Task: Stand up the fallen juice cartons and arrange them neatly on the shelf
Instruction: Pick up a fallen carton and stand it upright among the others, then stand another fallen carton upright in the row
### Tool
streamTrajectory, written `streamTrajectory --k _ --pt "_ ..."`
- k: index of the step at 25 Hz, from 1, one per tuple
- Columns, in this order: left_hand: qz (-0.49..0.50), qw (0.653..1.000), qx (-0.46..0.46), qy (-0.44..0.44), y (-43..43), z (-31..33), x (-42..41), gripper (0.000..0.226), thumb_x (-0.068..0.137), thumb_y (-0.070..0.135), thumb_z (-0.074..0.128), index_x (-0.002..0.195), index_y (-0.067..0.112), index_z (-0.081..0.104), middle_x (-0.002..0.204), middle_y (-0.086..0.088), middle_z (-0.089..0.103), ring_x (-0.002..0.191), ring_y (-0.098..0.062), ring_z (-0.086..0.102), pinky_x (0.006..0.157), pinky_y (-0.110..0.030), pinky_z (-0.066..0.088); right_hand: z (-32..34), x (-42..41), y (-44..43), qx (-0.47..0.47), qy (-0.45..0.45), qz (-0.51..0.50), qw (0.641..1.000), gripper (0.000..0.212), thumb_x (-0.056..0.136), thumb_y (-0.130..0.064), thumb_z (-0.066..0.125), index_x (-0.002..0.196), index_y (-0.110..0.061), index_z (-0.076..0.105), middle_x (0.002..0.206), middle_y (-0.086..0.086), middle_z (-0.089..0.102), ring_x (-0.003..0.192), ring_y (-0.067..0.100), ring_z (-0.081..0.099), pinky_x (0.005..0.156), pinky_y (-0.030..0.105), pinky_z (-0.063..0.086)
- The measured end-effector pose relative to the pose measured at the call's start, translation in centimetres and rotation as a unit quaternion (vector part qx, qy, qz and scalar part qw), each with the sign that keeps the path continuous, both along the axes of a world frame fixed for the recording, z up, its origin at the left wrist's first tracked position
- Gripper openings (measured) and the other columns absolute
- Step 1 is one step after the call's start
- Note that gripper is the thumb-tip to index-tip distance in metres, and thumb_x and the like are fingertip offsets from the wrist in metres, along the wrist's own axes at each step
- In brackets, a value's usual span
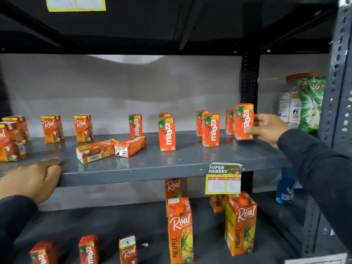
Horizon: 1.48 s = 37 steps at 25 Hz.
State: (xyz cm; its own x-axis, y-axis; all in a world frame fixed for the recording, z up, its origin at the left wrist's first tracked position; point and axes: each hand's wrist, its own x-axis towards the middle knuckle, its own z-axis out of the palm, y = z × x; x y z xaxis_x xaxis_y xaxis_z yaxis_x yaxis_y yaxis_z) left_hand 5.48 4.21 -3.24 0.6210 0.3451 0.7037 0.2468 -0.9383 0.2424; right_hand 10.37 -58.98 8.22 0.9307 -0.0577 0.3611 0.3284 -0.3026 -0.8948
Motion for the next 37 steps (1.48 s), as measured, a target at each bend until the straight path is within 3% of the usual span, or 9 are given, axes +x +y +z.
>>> streamTrajectory --k 3,8,16,20,24,28,31,33,37 --pt "-0.008 1.000 -0.007 -0.016 -0.4 0.3 0.0 0.043 0.090 0.044 0.032 0.094 0.024 0.071 0.088 -0.015 0.074 0.075 -0.036 0.066 0.072 -0.046 0.056 -1.2 1.2 -1.5 0.001 0.039 0.004 0.999 0.047 0.085 0.007 0.060 0.130 -0.002 0.049 0.117 0.016 0.063 0.086 0.015 0.063 0.076 0.029 0.056" --pt "0.014 0.999 -0.044 0.006 1.5 -0.7 0.9 0.053 0.088 0.054 0.023 0.114 0.039 0.066 0.123 -0.010 0.070 0.101 -0.036 0.063 0.086 -0.046 0.053 -1.7 3.0 -1.5 0.014 0.057 0.014 0.998 0.044 0.086 0.007 0.059 0.128 0.000 0.051 0.124 0.019 0.062 0.104 0.031 0.062 0.094 0.041 0.047" --pt "0.018 0.999 -0.023 0.017 -7.9 3.2 -5.4 0.062 0.084 0.049 0.020 0.108 0.026 0.071 0.106 -0.020 0.072 0.086 -0.041 0.063 0.074 -0.046 0.053 -1.8 3.5 -1.4 0.015 0.068 0.003 0.998 0.042 0.090 0.009 0.050 0.130 0.003 0.047 0.127 0.018 0.058 0.107 0.026 0.056 0.091 0.035 0.043" --pt "0.001 1.000 -0.023 0.012 -9.9 3.9 -6.6 0.060 0.082 0.040 0.021 0.100 0.015 0.072 0.104 -0.026 0.071 0.086 -0.045 0.061 0.078 -0.046 0.048 -1.8 3.6 -1.5 0.115 0.049 -0.017 0.992 0.046 0.087 0.011 0.049 0.132 0.001 0.046 0.121 0.015 0.057 0.115 0.027 0.055 0.097 0.039 0.044" --pt "0.002 1.000 -0.028 -0.006 -10.5 3.8 -7.0 0.058 0.082 0.036 0.024 0.099 0.010 0.073 0.100 -0.029 0.070 0.084 -0.045 0.060 0.076 -0.044 0.045 -1.6 2.9 -0.8 0.043 -0.047 -0.120 0.991 0.062 0.085 -0.006 0.060 0.141 -0.009 0.037 0.120 0.001 0.050 0.106 0.018 0.051 0.082 0.032 0.044" --pt "0.009 1.000 -0.012 -0.016 -10.1 3.7 -6.5 0.057 0.083 0.035 0.025 0.097 0.009 0.074 0.094 -0.028 0.070 0.076 -0.039 0.056 0.075 -0.043 0.044 -1.1 0.9 2.4 -0.070 -0.308 -0.264 0.911 0.046 0.078 -0.023 0.062 0.123 -0.013 0.054 0.116 0.006 0.059 0.080 0.002 0.050 0.082 0.011 0.041" --pt "0.000 1.000 0.009 -0.016 -9.6 3.5 -6.3 0.050 0.087 0.034 0.025 0.088 0.013 0.071 0.087 -0.024 0.070 0.070 -0.035 0.055 0.072 -0.041 0.045 -0.3 -1.1 8.8 -0.130 -0.476 -0.232 0.839 0.032 0.077 -0.015 0.063 0.107 -0.006 0.062 0.099 -0.010 0.055 0.082 0.022 0.056 0.082 0.032 0.046" --pt "-0.005 1.000 0.017 -0.005 -9.2 3.4 -6.3 0.041 0.095 0.029 0.031 0.088 0.015 0.069 0.086 -0.020 0.070 0.069 -0.032 0.053 0.071 -0.039 0.044 0.1 -3.0 14.0 -0.171 -0.535 -0.156 0.813 0.024 0.078 -0.011 0.063 0.101 -0.003 0.065 0.092 0.009 0.062 0.082 0.028 0.058 0.077 0.035 0.046" --pt "-0.006 0.999 0.038 -0.005 -8.8 3.3 -6.1 0.035 0.095 0.027 0.035 0.086 0.017 0.068 0.076 -0.009 0.062 0.066 -0.026 0.051 0.066 -0.035 0.038 -0.5 -5.1 23.3 -0.236 -0.372 0.005 0.898 0.021 0.081 -0.016 0.063 0.102 -0.013 0.066 0.074 -0.002 0.065 0.065 0.014 0.057 0.072 0.029 0.049"
